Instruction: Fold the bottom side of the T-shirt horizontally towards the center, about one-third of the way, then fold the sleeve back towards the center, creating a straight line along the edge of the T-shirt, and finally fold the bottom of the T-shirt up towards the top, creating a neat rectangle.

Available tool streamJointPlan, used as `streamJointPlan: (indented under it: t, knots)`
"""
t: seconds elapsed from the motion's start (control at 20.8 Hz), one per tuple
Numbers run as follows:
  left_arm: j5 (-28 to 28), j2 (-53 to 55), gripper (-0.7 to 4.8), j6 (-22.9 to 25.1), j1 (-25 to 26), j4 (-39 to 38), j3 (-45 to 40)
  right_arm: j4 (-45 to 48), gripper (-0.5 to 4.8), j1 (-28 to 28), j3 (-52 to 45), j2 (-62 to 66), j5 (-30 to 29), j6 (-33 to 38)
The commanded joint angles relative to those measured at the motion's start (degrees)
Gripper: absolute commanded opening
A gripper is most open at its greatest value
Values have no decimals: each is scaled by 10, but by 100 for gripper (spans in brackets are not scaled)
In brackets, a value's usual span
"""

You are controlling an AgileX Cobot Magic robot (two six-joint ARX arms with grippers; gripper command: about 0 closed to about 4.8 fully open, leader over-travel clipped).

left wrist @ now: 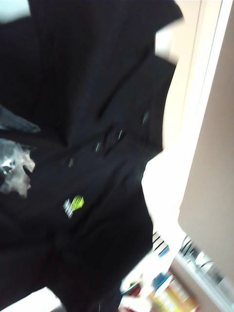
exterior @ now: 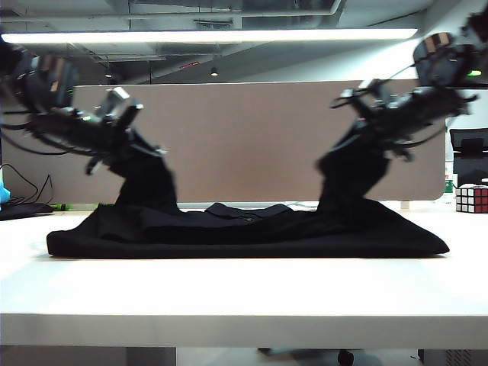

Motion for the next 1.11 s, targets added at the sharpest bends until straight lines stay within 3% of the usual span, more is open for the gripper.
streamJointPlan:
  t: [0.05,0.1,0.19,0.24,0.29,0.34,0.53,0.72,0.77,0.91,1.11]
  knots:
    - [14,-3,-6,5,-40,-51,2,-44,-9,49,0,-2,1,-10]
    - [14,-3,-6,33,-62,-109,2,-77,-9,75,0,-2,8,-39]
    - [-29,-3,-4,147,-98,-233,2,-125,2,116,0,-2,43,-96]
    - [-37,-3,57,161,-99,-251,2,-125,74,121,0,-2,42,-95]
    - [-35,-5,292,161,-96,-257,2,-125,295,119,1,-5,40,-80]
    - [-26,-15,365,160,-81,-261,2,-134,436,108,1,-15,39,-66]
    - [0,-91,364,157,-17,-312,2,-202,431,59,1,-92,37,-68]
    - [-15,-121,363,207,50,-559,-13,-369,427,16,-1,-155,40,-89]
    - [-15,-123,363,204,66,-576,-36,-405,427,12,-1,-157,38,-100]
    - [-16,-124,362,195,90,-576,-94,-435,426,3,-19,-157,41,-104]
    - [-34,-124,351,195,98,-530,-156,-402,412,-20,-98,-157,69,-92]
